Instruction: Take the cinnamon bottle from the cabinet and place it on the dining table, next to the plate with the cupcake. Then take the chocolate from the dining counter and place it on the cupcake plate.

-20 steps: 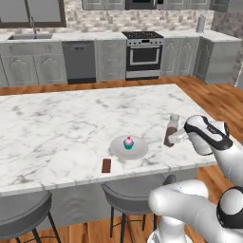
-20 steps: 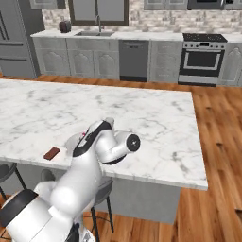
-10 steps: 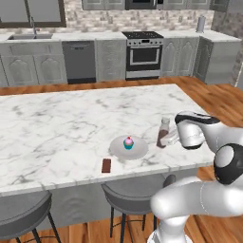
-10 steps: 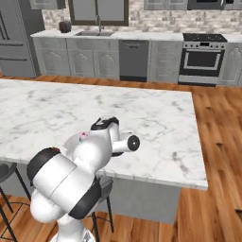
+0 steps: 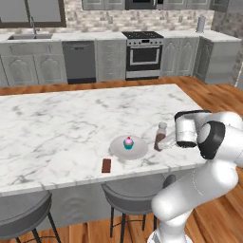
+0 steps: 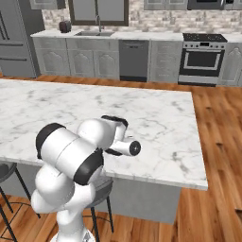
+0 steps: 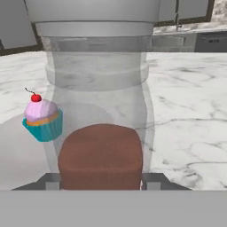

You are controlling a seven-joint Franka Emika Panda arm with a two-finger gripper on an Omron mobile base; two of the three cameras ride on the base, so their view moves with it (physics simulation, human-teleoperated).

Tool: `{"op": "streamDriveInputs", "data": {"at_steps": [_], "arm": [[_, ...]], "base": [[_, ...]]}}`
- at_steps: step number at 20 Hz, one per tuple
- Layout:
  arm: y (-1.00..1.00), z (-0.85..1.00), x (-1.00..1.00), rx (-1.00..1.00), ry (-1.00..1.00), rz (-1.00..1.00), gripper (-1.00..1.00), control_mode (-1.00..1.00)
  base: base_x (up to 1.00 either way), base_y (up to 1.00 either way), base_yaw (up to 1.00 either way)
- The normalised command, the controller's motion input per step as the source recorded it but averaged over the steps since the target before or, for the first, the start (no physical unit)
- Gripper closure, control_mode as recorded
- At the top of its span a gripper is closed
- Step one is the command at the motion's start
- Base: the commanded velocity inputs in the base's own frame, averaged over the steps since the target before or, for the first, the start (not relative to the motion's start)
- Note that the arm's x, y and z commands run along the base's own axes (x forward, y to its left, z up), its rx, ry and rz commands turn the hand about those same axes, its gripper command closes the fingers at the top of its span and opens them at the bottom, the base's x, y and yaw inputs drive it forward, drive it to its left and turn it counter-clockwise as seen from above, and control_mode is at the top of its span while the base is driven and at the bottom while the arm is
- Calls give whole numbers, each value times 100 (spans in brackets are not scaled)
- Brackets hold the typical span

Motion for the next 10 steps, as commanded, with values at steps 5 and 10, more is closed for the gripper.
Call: {"op": "streamDriveInputs", "data": {"at_steps": [5, 10], "arm": [[1, -6, 10, 0, 0, 0, -100, -100], [0, 33, 0, 0, 2, 0, -100, -100]], "base": [[0, 0, 0], [0, 0, 0]]}}
